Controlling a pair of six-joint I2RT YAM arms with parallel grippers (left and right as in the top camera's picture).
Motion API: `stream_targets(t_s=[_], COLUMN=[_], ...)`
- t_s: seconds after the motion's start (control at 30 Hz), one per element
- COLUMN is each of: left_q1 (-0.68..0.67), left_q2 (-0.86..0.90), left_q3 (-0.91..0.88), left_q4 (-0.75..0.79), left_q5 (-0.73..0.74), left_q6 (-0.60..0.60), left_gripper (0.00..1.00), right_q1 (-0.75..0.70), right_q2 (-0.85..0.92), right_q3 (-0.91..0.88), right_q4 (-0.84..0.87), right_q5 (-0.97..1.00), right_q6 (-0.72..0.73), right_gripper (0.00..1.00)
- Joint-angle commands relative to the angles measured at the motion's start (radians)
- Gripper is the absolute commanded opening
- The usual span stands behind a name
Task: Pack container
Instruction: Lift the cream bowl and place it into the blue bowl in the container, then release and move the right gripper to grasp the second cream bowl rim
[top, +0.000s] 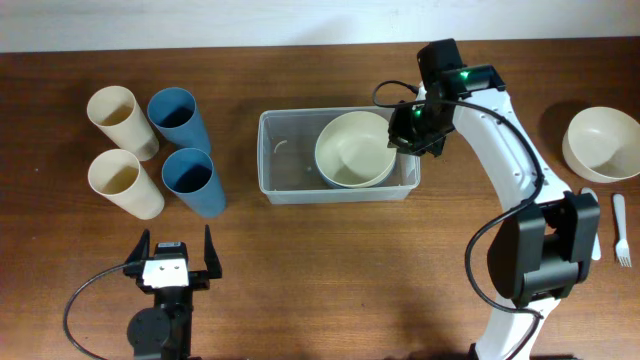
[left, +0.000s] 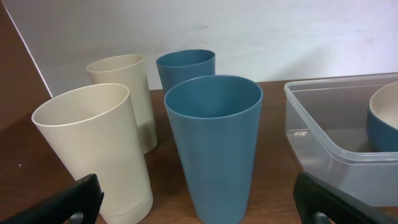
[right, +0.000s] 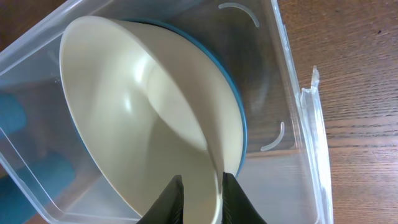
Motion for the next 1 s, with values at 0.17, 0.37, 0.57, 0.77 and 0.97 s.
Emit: stream_targets(t_s=[0.17,0.37,0.57,0.77,0.97], left_q1=[-0.003,-0.003,-0.003,-0.003,-0.003], left_q2=[-0.006,-0.006,-0.006,-0.006,-0.006], left_q3=[-0.002,-0.002,-0.002,-0.002,-0.002], left_q4=[-0.006,-0.006,-0.006,-0.006,-0.006], left_q5=[0.014,0.014,0.014,0.014,0.014], left_q6=[0.019,0.019,0.019,0.019,0.019], left_gripper=[1.0,1.0,1.0,1.0,1.0], right_q1=[-0.162,-0.307,-0.435,-0.597,-0.817], right_q2=[-0.014,-0.014,-0.011,0.002,0.011], right_q3=[0.33,0.459,0.456,0.365,0.092], right_q4=[-0.106,-0.283,-0.36,-0.364,-0.175], right_q5=[0.019,0.131,0.444,0.49,0.326], right_q6=[-0.008,-0.011,0.123,0.271,0.361], right_gripper=[0.38,0.37,0.57,0.79,0.79])
